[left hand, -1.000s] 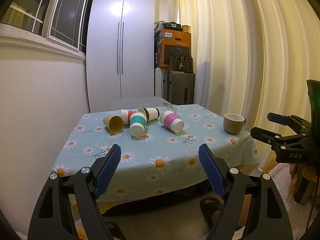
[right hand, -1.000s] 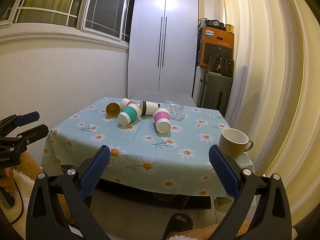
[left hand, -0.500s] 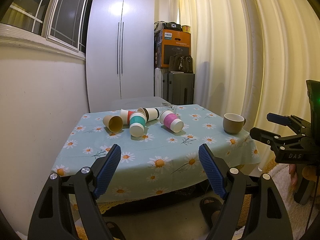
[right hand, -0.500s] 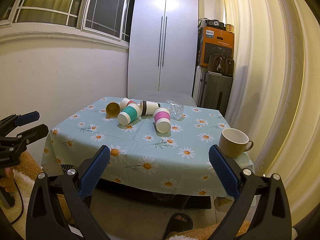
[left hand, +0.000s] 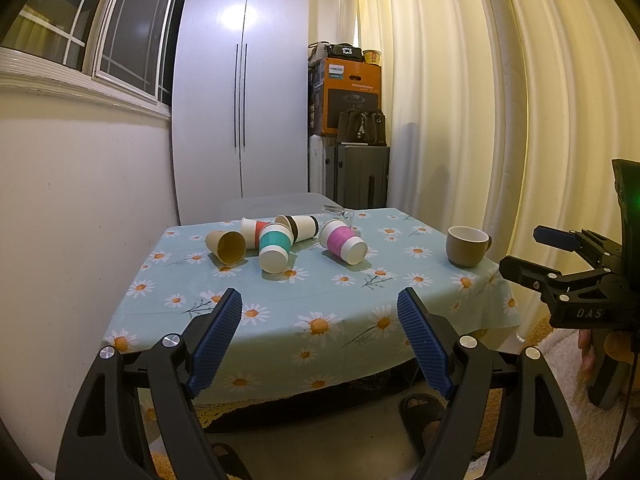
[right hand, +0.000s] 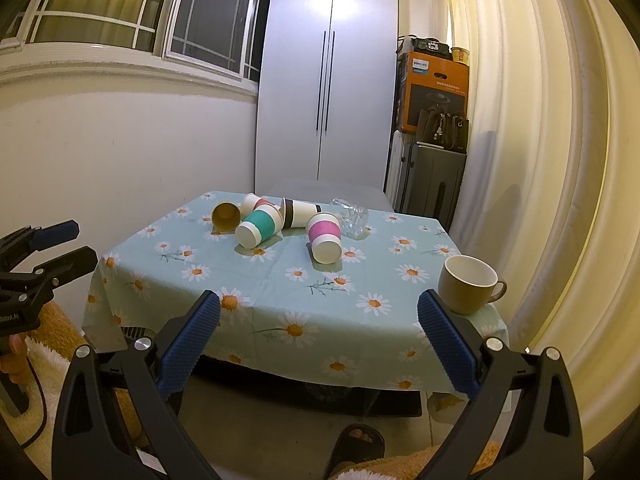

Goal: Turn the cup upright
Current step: 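Move the right tool down over the black-striped cup lying on its side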

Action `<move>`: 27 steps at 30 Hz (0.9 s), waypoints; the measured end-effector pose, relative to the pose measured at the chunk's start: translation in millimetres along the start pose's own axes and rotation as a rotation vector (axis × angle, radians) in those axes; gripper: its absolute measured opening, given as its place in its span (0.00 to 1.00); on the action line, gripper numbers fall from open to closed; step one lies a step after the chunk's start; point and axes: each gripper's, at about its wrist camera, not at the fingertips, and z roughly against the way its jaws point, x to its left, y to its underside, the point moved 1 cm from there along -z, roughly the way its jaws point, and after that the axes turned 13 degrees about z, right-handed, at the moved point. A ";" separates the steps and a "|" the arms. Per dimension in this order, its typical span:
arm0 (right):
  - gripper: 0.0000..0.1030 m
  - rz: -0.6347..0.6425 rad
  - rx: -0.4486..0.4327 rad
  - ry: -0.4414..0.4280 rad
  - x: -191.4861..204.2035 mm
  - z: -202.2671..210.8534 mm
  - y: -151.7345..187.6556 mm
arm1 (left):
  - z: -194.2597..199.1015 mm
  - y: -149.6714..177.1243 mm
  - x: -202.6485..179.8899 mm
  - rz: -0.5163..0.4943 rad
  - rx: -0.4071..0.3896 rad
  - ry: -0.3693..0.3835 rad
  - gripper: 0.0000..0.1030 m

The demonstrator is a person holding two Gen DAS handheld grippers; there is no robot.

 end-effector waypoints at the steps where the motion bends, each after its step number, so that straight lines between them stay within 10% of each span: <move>1: 0.95 0.003 0.004 -0.005 1.8 -0.2 0.1 | -0.7 3.0 -2.1 -0.002 0.005 0.001 0.76; 19: 0.95 0.188 0.069 -0.083 -0.8 -63.9 -49.9 | -66.2 -51.6 13.4 -0.002 0.166 0.036 0.76; 27: 0.95 0.410 0.150 -0.305 -11.7 -160.9 -107.2 | -148.3 -83.5 41.5 0.005 0.235 0.010 0.76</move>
